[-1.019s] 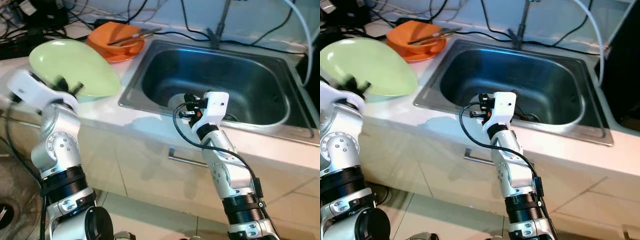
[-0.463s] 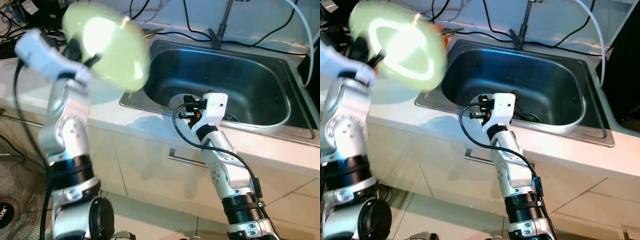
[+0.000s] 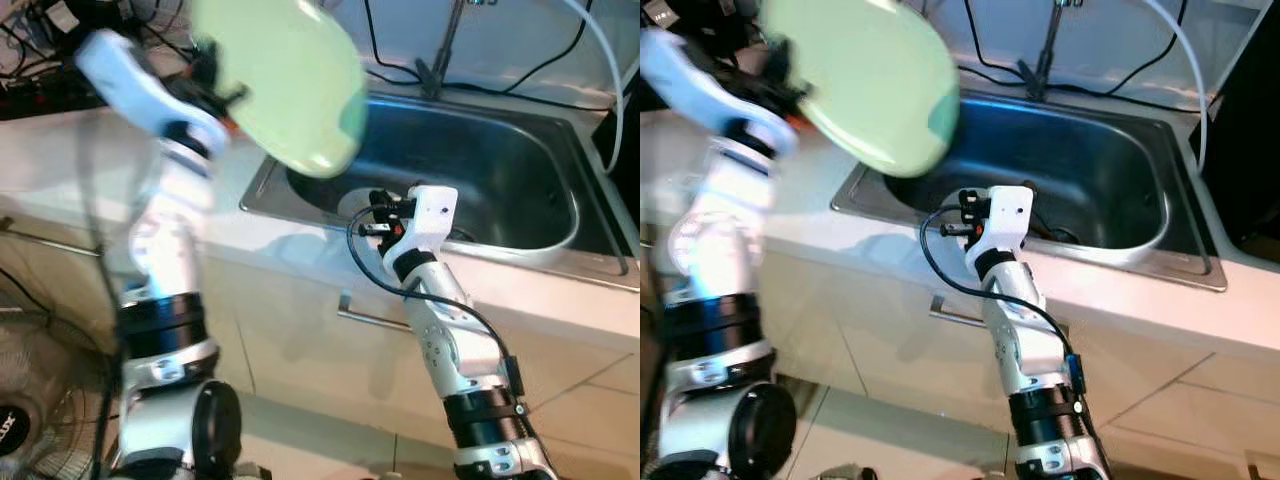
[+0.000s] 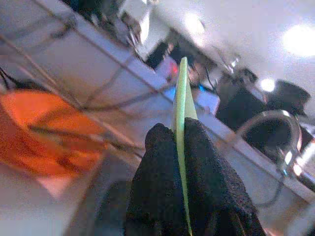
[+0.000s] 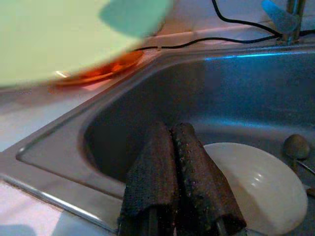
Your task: Kitchen organization
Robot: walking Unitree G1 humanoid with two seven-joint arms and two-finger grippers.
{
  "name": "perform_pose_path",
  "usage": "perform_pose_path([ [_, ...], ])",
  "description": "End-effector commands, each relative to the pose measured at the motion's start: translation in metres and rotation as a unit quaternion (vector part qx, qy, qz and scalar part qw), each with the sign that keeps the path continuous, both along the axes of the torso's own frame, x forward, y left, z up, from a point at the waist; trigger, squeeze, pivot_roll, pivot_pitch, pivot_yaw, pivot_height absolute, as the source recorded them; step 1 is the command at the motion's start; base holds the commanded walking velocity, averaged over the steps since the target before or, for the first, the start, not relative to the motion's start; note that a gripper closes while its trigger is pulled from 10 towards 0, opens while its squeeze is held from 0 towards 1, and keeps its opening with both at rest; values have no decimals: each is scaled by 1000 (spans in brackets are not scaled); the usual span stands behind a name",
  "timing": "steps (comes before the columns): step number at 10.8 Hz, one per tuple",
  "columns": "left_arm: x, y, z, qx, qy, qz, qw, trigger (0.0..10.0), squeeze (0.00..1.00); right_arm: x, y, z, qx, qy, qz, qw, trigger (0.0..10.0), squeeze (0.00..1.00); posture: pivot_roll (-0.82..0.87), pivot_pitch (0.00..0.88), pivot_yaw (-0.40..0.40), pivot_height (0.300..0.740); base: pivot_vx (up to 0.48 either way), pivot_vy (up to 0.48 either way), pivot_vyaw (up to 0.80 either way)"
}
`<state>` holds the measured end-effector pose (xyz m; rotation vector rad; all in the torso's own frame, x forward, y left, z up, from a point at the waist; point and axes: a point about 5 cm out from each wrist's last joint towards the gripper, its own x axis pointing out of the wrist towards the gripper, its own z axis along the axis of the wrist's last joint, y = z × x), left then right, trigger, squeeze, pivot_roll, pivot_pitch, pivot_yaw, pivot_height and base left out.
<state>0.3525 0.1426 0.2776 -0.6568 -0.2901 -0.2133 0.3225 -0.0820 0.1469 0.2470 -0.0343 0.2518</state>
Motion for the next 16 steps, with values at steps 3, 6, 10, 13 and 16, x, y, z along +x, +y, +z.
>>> perform_pose_path([
  [3, 7, -25, 6, 2, -24, -46, 999, 10000, 0, 1, -7, 4, 14, -4, -22, 1000, 10000, 1000, -81, 0, 25, 740, 0, 0, 0],
  [6, 9, -14, 12, 6, -37, -27, 999, 10000, 0, 2, -20, 3, 40, 6, -50, 998, 10000, 1000, -83, 0, 30, 740, 0, 0, 0],
  [10, 10, -12, 6, 12, -25, -33, 999, 10000, 0, 5, -29, -2, 148, 53, -78, 984, 10000, 1000, -81, 0, 35, 740, 0, 0, 0],
  [13, 10, -15, 2, 14, -18, -41, 999, 10000, 0, 8, -34, 11, 277, 56, -67, 957, 10000, 1000, -82, 0, 34, 740, 0, 0, 0],
  [16, 9, -26, -5, 12, -4, -66, 998, 10000, 0, 8, -26, 29, 392, 46, -16, 919, 10000, 0, -83, 0, 38, 740, 0, 0, 0],
])
